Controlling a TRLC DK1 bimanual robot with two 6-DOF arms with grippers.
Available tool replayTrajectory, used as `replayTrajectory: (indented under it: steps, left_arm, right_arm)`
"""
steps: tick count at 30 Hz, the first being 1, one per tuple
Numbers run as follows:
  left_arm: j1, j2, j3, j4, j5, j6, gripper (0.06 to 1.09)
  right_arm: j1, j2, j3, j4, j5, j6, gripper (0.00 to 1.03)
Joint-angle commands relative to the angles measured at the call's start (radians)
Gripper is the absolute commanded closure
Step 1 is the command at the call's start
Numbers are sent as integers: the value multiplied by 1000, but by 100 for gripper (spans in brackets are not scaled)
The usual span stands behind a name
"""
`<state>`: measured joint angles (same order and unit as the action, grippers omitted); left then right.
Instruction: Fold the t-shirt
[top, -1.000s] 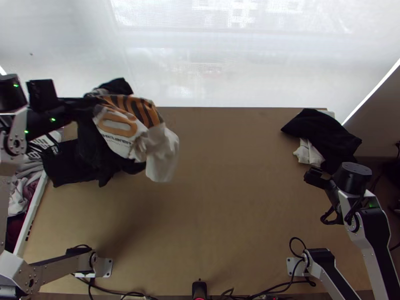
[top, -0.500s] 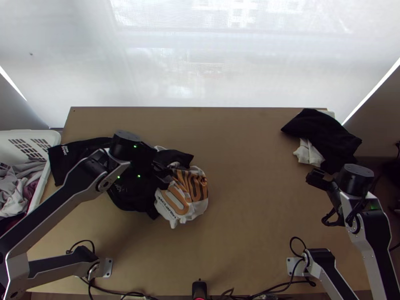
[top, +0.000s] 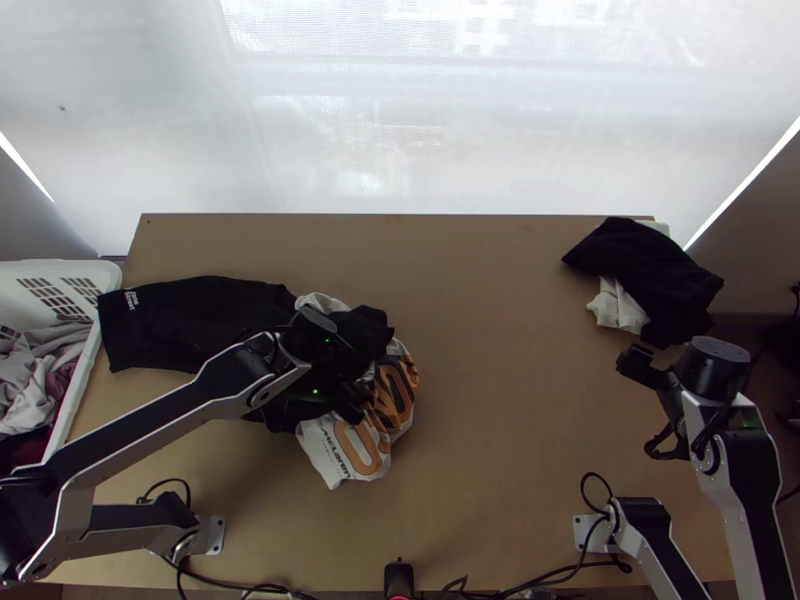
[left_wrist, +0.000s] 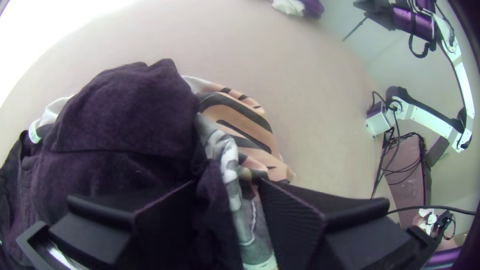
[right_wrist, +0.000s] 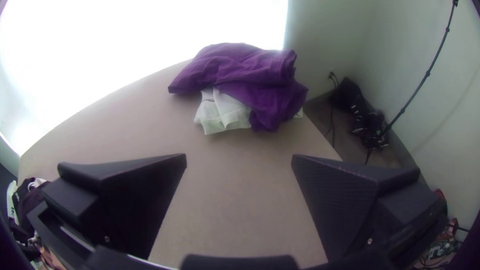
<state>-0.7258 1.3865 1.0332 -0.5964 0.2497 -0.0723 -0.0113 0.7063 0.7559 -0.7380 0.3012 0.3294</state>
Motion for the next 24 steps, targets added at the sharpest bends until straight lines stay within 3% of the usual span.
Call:
replayTrajectory:
  steps: [1,10,24]
  left_arm:
    - [71,17,100,-105,-23,5,19]
    - [322,-46,215,-204,-23,83,18]
    - [675,-75,24,-201,-23,316,18]
  right_arm:
    - [-12,-27,-23,-4,-2,5,5]
    - [-10,-33,-27,-4,-4,5,5]
    - [-9,-39,-43,-3,-5,16,5]
